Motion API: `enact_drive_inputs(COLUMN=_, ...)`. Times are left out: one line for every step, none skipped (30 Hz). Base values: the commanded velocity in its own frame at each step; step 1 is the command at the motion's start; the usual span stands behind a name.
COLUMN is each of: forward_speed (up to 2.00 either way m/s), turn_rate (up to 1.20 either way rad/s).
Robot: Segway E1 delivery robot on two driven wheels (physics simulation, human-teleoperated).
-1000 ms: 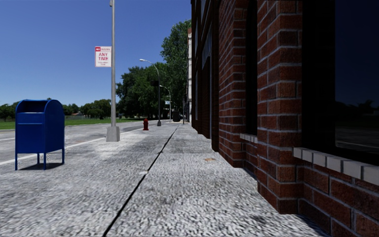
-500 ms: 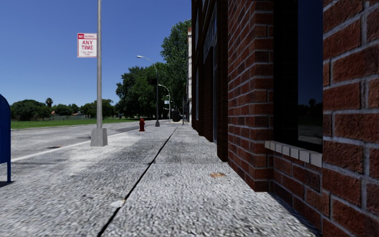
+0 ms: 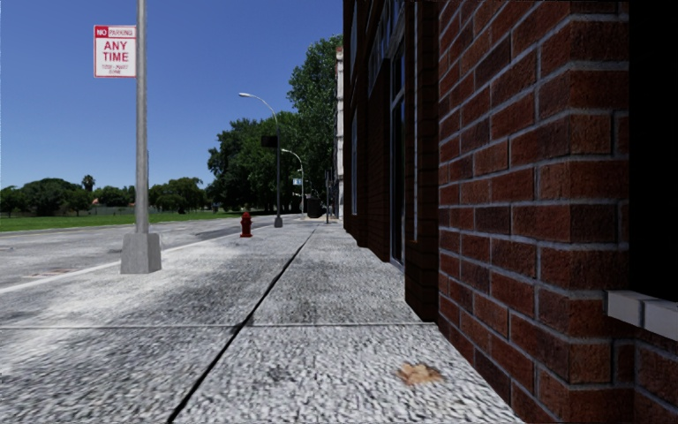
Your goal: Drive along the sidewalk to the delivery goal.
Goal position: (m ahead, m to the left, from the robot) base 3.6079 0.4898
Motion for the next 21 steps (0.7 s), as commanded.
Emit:
enact_drive_inputs(forward_speed=2.0, turn_rate=0.0)
enact_drive_inputs(forward_speed=2.0, turn_rate=0.0)
enact_drive_inputs(forward_speed=2.0, turn_rate=0.0)
enact_drive_inputs(forward_speed=2.0, turn_rate=0.0)
enact_drive_inputs(forward_speed=2.0, turn_rate=0.0)
enact_drive_inputs(forward_speed=2.0, turn_rate=0.0)
enact_drive_inputs(forward_speed=2.0, turn_rate=0.0)
enact_drive_inputs(forward_speed=2.0, turn_rate=0.0)
enact_drive_inputs(forward_speed=2.0, turn_rate=0.0)
enact_drive_inputs(forward_speed=2.0, turn_rate=0.0)
enact_drive_inputs(forward_speed=2.0, turn_rate=0.0)
enact_drive_inputs(forward_speed=2.0, turn_rate=0.0)
enact_drive_inputs(forward_speed=2.0, turn_rate=0.0)
enact_drive_inputs(forward_speed=2.0, turn_rate=0.38)
enact_drive_inputs(forward_speed=2.0, turn_rate=0.38)
enact_drive_inputs(forward_speed=2.0, turn_rate=0.66)
enact_drive_inputs(forward_speed=2.0, turn_rate=0.8)
enact_drive_inputs(forward_speed=2.0, turn_rate=0.22)
enact_drive_inputs(forward_speed=2.0, turn_rate=0.0)
enact_drive_inputs(forward_speed=2.0, turn_rate=0.0)
enact_drive_inputs(forward_speed=2.0, turn_rate=0.0)
